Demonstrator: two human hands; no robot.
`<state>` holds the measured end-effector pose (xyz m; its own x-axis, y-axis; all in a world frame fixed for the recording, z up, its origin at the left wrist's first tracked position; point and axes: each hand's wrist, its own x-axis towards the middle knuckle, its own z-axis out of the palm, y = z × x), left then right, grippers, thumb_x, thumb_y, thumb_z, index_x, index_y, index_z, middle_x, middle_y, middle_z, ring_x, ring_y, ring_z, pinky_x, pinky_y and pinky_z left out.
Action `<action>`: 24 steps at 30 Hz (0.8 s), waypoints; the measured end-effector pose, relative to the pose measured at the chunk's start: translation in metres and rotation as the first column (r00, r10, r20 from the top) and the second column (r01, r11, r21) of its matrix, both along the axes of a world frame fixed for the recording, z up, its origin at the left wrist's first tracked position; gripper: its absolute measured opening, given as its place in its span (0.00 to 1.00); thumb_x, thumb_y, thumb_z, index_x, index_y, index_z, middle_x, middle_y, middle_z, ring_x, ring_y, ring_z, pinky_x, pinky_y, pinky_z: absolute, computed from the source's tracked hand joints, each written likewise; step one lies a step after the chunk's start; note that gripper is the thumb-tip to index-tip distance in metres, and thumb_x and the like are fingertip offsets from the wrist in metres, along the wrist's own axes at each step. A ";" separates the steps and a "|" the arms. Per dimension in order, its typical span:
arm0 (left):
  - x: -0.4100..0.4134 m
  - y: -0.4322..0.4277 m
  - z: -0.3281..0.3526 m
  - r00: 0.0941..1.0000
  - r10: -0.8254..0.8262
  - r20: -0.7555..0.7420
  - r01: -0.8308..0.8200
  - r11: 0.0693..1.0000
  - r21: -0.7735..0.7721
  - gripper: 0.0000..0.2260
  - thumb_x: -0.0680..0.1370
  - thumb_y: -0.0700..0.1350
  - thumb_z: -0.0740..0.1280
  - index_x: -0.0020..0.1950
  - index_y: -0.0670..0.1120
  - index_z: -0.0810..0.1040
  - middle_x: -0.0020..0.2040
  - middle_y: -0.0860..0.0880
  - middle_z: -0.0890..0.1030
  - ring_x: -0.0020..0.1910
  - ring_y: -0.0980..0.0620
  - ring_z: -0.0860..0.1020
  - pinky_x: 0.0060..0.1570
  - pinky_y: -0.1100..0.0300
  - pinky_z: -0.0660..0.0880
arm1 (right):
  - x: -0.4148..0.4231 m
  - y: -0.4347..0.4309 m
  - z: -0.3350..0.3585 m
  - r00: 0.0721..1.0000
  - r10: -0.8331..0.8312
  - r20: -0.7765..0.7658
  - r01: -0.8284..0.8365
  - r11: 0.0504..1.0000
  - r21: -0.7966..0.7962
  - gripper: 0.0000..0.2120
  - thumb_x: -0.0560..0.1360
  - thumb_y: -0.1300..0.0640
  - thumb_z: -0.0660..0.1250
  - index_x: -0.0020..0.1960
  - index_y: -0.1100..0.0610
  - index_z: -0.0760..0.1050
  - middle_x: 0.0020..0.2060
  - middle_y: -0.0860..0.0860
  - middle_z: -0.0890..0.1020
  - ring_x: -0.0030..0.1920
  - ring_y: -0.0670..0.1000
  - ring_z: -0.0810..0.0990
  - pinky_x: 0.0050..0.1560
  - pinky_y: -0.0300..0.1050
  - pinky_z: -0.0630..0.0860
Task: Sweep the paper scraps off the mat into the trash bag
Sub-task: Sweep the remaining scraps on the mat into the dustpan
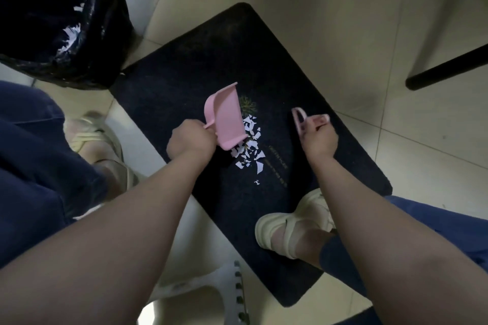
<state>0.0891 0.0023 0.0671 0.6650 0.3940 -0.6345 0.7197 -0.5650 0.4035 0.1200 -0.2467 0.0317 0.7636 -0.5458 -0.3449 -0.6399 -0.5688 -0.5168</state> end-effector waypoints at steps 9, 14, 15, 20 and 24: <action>0.006 -0.027 -0.016 0.997 0.067 0.032 -0.068 0.998 0.016 0.10 0.75 0.50 0.61 0.44 0.51 0.81 0.38 0.49 0.80 0.38 0.46 0.76 0.37 0.59 0.70 | 0.067 -0.001 -0.021 0.997 -0.030 -0.073 0.038 0.994 0.099 0.14 0.80 0.48 0.60 0.56 0.58 0.77 0.52 0.55 0.82 0.53 0.54 0.80 0.53 0.44 0.73; 0.007 -0.024 -0.020 0.993 0.115 0.023 -0.116 0.993 0.010 0.11 0.75 0.50 0.61 0.44 0.51 0.82 0.38 0.48 0.80 0.39 0.45 0.78 0.38 0.58 0.73 | 0.069 -0.002 -0.022 0.993 -0.110 0.032 0.110 0.994 0.017 0.17 0.81 0.48 0.59 0.56 0.60 0.77 0.51 0.55 0.82 0.52 0.55 0.80 0.48 0.42 0.71; 0.006 -0.024 -0.020 0.993 0.118 0.022 -0.118 0.993 0.006 0.10 0.75 0.50 0.61 0.44 0.51 0.82 0.38 0.48 0.80 0.39 0.45 0.78 0.38 0.58 0.73 | 0.070 -0.003 -0.024 0.993 -0.112 0.026 0.113 0.994 0.001 0.18 0.81 0.47 0.58 0.57 0.61 0.76 0.52 0.56 0.82 0.53 0.56 0.80 0.48 0.43 0.70; 0.000 -0.021 -0.021 0.989 0.145 0.010 -0.145 0.989 -0.007 0.10 0.75 0.51 0.61 0.44 0.53 0.82 0.38 0.49 0.81 0.40 0.45 0.78 0.40 0.57 0.75 | 0.067 0.001 -0.030 0.992 -0.080 -0.095 0.097 0.977 0.190 0.18 0.81 0.48 0.60 0.56 0.62 0.77 0.48 0.54 0.81 0.46 0.52 0.80 0.50 0.48 0.77; -0.005 -0.014 -0.023 0.986 0.169 0.011 -0.169 0.986 0.000 0.09 0.75 0.52 0.62 0.44 0.54 0.82 0.40 0.49 0.80 0.41 0.45 0.77 0.41 0.58 0.72 | 0.065 -0.001 -0.024 0.981 -0.189 0.043 0.185 0.979 0.081 0.17 0.82 0.48 0.58 0.56 0.61 0.76 0.50 0.53 0.80 0.47 0.51 0.78 0.46 0.41 0.70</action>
<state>0.0839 -0.0118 0.0444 0.5961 0.5019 -0.6267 0.8001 -0.4365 0.4115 0.1849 -0.2475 0.0078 0.6677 -0.6541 -0.3555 -0.7037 -0.3987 -0.5881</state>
